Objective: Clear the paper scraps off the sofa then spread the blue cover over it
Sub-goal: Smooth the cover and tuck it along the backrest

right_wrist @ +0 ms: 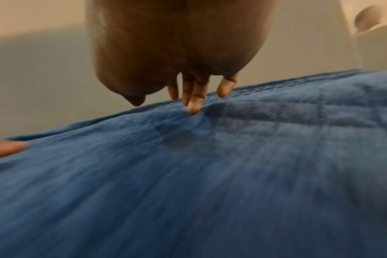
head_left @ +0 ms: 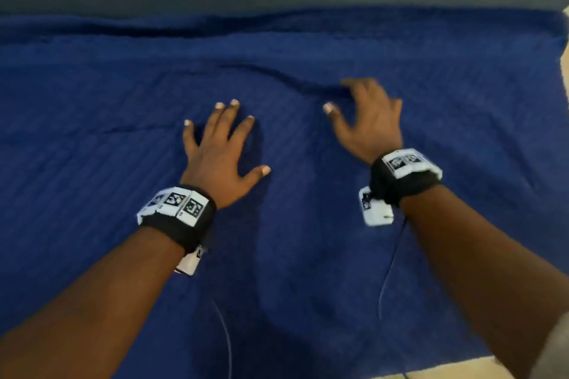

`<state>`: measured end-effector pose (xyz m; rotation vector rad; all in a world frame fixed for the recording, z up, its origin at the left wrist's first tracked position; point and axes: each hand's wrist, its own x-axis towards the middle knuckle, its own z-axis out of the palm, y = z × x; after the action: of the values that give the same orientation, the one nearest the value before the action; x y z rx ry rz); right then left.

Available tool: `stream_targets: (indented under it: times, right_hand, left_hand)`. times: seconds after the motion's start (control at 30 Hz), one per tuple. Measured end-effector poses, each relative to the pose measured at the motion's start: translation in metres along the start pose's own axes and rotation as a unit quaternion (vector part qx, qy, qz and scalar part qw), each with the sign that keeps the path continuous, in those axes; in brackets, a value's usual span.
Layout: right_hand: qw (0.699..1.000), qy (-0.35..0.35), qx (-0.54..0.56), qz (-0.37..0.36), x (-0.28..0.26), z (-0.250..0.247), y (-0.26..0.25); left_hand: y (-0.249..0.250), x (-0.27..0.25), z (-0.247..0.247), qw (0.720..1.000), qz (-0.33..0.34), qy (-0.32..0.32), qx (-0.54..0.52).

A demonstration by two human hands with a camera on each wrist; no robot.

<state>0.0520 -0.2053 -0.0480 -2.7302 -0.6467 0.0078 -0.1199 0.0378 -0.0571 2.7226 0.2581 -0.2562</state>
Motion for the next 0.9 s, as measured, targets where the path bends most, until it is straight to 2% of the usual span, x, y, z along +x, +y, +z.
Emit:
stream_targets:
  times: [0.07, 0.13, 0.17, 0.27, 0.5, 0.6, 0.67, 0.7, 0.77, 0.83, 0.87, 0.9]
  right_hand:
    - [0.997, 0.002, -0.007, 0.076, 0.044, -0.016, 0.049]
    - [0.988, -0.066, -0.036, 0.136, 0.087, -0.027, 0.089]
    - [0.983, -0.111, -0.063, 0.13, 0.104, -0.03, 0.1]
    - [0.966, -0.211, -0.139, 0.05, 0.14, -0.03, 0.12]
    - [0.949, -0.271, -0.156, 0.033, 0.172, -0.034, 0.146]
    - [0.946, -0.268, -0.177, 0.045, 0.166, -0.036, 0.135]
    - [0.944, -0.251, -0.21, 0.036, 0.162, -0.044, 0.118]
    - [0.947, -0.229, -0.223, 0.019, 0.16, -0.047, 0.11]
    - [0.956, -0.179, -0.22, -0.067, 0.156, -0.045, 0.091]
    - [0.949, -0.213, -0.17, -0.16, 0.146, -0.033, 0.07]
    - [0.945, -0.242, -0.139, -0.17, 0.141, -0.024, 0.06]
    - [0.948, -0.263, -0.111, -0.145, 0.139, -0.014, 0.053]
  left_hand:
    - [0.035, 0.01, 0.013, 0.999, 0.037, -0.024, -0.015]
    - [0.067, 0.024, 0.025, 0.997, 0.054, -0.053, -0.014]
    - [0.08, 0.032, 0.029, 0.996, 0.054, -0.067, -0.007]
    - [0.113, 0.059, 0.037, 0.996, 0.04, -0.074, 0.017]
    - [0.132, 0.081, 0.039, 0.997, 0.002, -0.072, 0.036]
    - [0.128, 0.082, 0.03, 0.997, 0.003, -0.071, 0.036]
    - [0.123, 0.093, 0.014, 0.999, 0.002, -0.032, 0.012]
    - [0.116, 0.101, 0.007, 1.0, 0.0, 0.0, 0.002]
    - [0.094, 0.128, -0.008, 0.999, -0.005, 0.054, 0.008]
    - [0.067, 0.16, -0.017, 0.999, -0.029, 0.023, 0.023]
    - [0.055, 0.174, -0.019, 0.999, -0.041, -0.008, 0.027]
    - [0.046, 0.184, -0.02, 0.998, -0.047, -0.03, 0.03]
